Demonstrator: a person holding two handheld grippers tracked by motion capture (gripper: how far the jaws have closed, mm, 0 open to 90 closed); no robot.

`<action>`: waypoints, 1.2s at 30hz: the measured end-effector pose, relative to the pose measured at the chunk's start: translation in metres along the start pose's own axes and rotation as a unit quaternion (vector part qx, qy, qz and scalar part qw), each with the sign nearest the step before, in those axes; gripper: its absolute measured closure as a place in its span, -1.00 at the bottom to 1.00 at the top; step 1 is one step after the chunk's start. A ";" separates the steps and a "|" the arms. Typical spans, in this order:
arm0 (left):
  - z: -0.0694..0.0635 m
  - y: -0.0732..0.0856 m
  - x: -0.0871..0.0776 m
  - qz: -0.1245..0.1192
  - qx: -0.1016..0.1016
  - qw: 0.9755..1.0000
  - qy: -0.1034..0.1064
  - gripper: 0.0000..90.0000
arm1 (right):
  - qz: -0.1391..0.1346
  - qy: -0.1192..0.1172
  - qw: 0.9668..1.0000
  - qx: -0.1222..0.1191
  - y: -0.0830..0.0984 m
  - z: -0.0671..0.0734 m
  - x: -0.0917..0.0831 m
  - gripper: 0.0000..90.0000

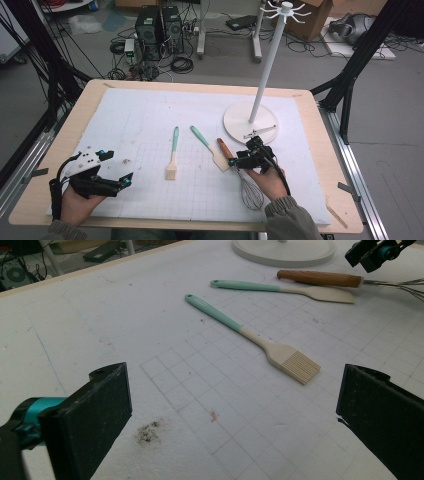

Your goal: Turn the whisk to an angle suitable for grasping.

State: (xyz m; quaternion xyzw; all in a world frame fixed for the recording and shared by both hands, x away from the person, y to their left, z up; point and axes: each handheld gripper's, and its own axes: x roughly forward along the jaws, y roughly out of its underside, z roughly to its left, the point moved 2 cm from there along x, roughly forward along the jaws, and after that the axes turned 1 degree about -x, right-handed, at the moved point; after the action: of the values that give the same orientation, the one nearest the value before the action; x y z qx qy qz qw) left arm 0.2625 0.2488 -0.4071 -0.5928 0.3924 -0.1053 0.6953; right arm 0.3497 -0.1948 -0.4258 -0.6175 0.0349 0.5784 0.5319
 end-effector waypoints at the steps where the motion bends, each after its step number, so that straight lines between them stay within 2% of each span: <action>1: 0.000 0.000 0.000 0.000 0.000 1.000 0.000 -0.96 | 0.005 0.000 1.000 0.002 0.002 0.000 0.001 0.13; 12: 0.001 0.000 0.000 0.000 -0.002 1.000 -0.001 -0.96 | 0.034 0.000 0.999 0.010 0.004 0.001 0.014 0.23; 15: 0.000 0.000 0.000 0.000 0.001 1.000 0.000 -0.96 | 0.039 0.012 0.999 0.000 0.003 0.003 0.017 0.24; 24: 0.000 0.000 0.000 0.000 0.000 1.000 0.000 -0.96 | 0.051 0.023 0.998 0.005 0.001 0.006 0.023 0.31; 30: 0.000 0.000 0.000 0.000 0.001 1.000 0.001 -0.96 | 0.057 0.048 0.997 -0.006 0.000 0.011 0.025 0.33; 36: -0.001 0.000 0.001 0.000 0.001 1.000 0.001 -0.96 | 0.060 0.052 0.997 -0.005 0.000 0.012 0.025 0.37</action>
State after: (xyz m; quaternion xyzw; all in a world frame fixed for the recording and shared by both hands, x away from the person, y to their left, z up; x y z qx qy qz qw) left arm 0.2623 0.2473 -0.4071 -0.5923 0.3934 -0.1063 0.6951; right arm 0.3501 -0.1721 -0.4418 -0.6462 0.0967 0.5767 0.4905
